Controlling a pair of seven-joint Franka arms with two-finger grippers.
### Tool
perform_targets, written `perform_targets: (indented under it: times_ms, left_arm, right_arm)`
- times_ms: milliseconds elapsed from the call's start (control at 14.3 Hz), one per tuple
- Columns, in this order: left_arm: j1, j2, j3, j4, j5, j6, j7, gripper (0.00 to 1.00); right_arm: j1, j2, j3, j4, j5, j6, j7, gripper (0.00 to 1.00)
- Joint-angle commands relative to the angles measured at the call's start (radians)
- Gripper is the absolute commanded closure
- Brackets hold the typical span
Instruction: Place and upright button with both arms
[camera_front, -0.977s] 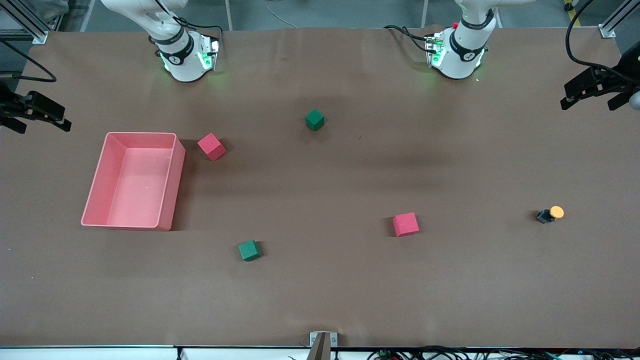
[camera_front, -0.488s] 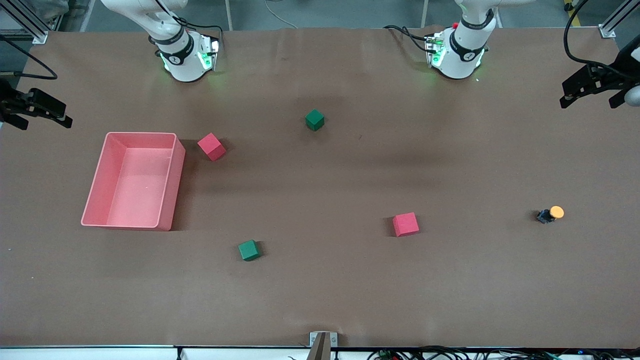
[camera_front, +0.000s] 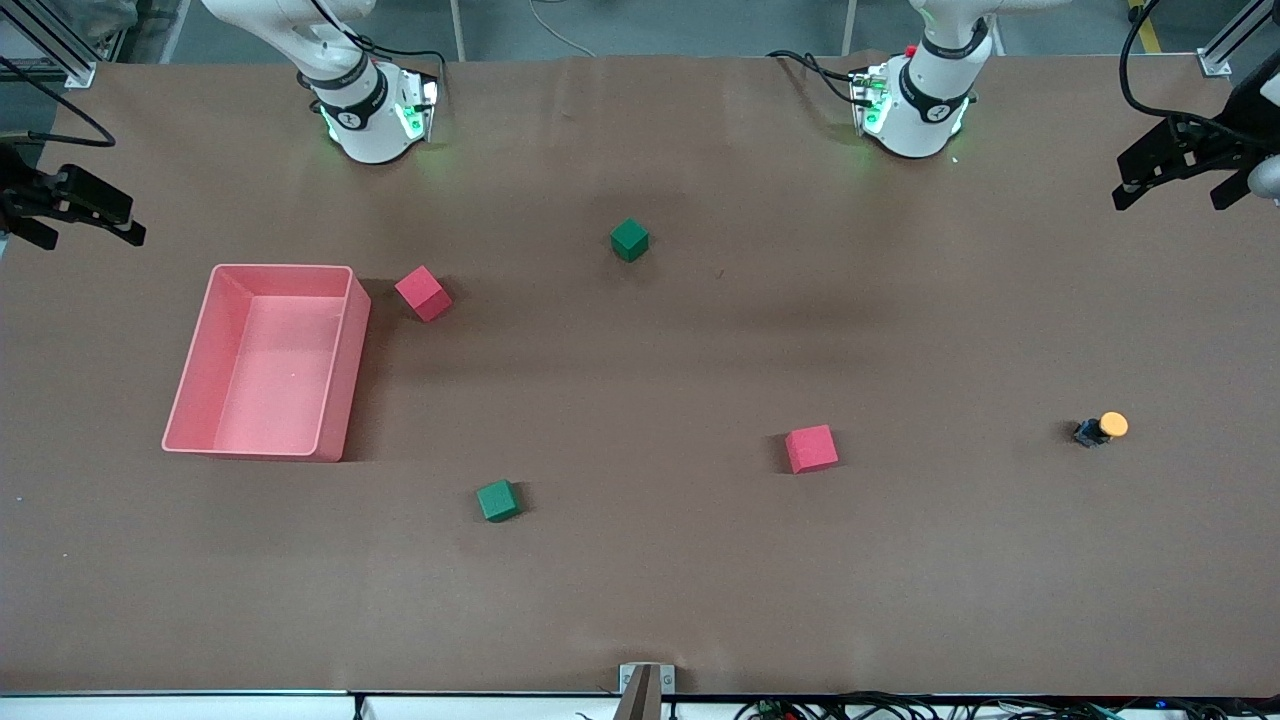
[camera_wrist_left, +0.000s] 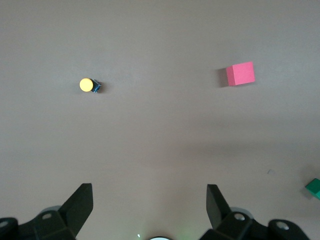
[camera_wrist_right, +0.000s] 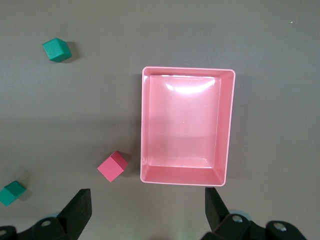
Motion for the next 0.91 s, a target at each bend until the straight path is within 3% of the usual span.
perform_targets:
  times_ms: [0,837]
  left_arm:
    - [0.008,-0.023,-0.002,-0.018,-0.021,0.003,0.0,0.0]
    - [0.008,-0.02,-0.002,-0.013,-0.019,0.0,-0.004,0.0]
  right_arm:
    - [-0.007,-0.031,0.005,-0.035,-0.002,0.009,-0.004,0.0]
    - [0.002,-0.027,0.012,-0.035,-0.002,0.005,-0.004,0.0]
